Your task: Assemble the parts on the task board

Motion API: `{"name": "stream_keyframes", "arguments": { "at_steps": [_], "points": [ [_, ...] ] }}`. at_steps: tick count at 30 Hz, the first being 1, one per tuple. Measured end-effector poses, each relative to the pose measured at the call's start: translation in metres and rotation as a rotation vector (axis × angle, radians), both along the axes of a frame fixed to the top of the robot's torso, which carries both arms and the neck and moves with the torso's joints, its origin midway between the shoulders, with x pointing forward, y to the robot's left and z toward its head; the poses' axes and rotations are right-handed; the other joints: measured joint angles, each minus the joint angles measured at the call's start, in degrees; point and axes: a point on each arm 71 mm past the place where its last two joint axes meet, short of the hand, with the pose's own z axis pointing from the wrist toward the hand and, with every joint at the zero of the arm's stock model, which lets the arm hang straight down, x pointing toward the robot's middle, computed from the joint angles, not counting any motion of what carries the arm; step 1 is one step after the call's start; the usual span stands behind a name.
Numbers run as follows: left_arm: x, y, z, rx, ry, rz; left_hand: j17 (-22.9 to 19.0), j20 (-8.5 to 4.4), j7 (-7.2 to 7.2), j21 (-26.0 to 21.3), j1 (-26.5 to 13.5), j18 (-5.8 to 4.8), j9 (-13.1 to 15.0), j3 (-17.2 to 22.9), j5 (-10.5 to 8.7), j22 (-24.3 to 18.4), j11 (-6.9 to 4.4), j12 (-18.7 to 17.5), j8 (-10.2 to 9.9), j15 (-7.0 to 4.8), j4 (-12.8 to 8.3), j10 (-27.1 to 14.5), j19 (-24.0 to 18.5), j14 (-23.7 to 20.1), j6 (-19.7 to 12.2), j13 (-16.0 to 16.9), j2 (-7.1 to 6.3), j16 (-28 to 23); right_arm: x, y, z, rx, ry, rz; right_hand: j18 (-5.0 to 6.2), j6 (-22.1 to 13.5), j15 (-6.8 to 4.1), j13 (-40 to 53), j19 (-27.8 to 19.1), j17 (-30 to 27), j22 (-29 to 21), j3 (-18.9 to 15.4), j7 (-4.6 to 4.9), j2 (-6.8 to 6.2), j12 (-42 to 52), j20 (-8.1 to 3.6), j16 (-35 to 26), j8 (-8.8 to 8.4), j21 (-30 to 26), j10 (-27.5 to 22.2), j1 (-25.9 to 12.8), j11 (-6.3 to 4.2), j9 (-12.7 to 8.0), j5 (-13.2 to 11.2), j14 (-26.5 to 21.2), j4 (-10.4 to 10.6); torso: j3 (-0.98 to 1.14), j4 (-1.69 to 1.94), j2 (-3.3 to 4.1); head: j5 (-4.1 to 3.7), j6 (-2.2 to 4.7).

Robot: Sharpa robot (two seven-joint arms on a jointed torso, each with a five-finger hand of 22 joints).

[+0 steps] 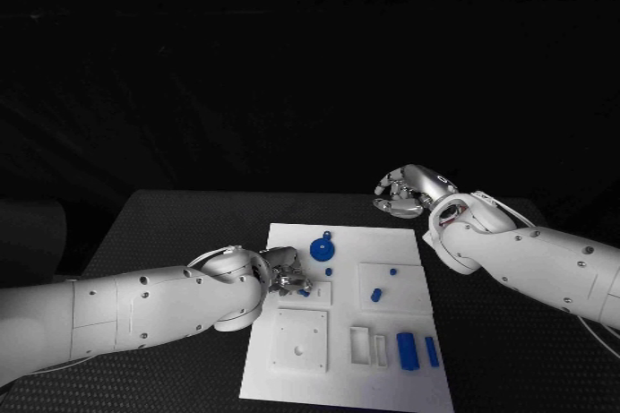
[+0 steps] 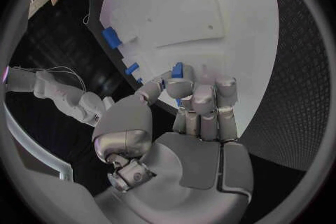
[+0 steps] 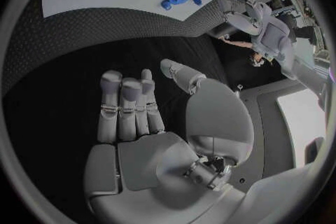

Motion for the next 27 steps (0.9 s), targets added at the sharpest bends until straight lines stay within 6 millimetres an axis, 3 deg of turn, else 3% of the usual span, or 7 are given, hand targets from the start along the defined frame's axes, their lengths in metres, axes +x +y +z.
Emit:
{"name": "stream_keyframes", "arguments": {
  "at_steps": [14, 27],
  "points": [
    [-0.0082, 0.0071, 0.0029, -0.058, -0.023, 0.036, -0.08, 0.00, 0.00, 0.00, 0.05, 0.00, 0.51, 0.31, 0.35, -0.01, 0.08, 0.14, 0.01, 0.01, 0.10, -0.08, 0.00, 0.01, 0.00, -0.06, -0.05, 0.00, 0.0000, -0.0042, -0.0002, 0.000, 0.002, -0.008, 0.00, 0.01, 0.00, -0.05, 0.08, 0.05, 0.05, -0.16, -0.01, 0.00, 0.00, 0.09, 0.00, 0.00, 0.00, 0.01, -0.47, 0.00, 0.00, 0.44, -0.01, 0.16, -0.01, -0.02, 0.00, -0.31, 0.01],
    [-0.0030, 0.0085, 0.0033, -0.091, -0.042, 0.080, -0.46, 0.20, 0.00, 0.00, 0.28, 0.00, 0.78, -0.01, 0.01, 0.03, 0.08, 0.14, 0.03, -0.03, 0.43, -0.09, 0.21, -0.02, 0.00, -0.40, -0.27, 0.00, 0.0000, -0.0042, -0.0003, 0.002, 0.004, -0.008, 0.00, 0.09, 0.01, -0.10, 0.08, 0.04, 0.05, -0.15, -0.09, 0.00, 0.00, 0.08, 0.00, 0.00, 0.00, 0.10, -0.47, 0.09, -0.01, 0.67, -0.01, 0.16, 0.01, 0.03, -0.01, -0.27, 0.11]
  ]
}}
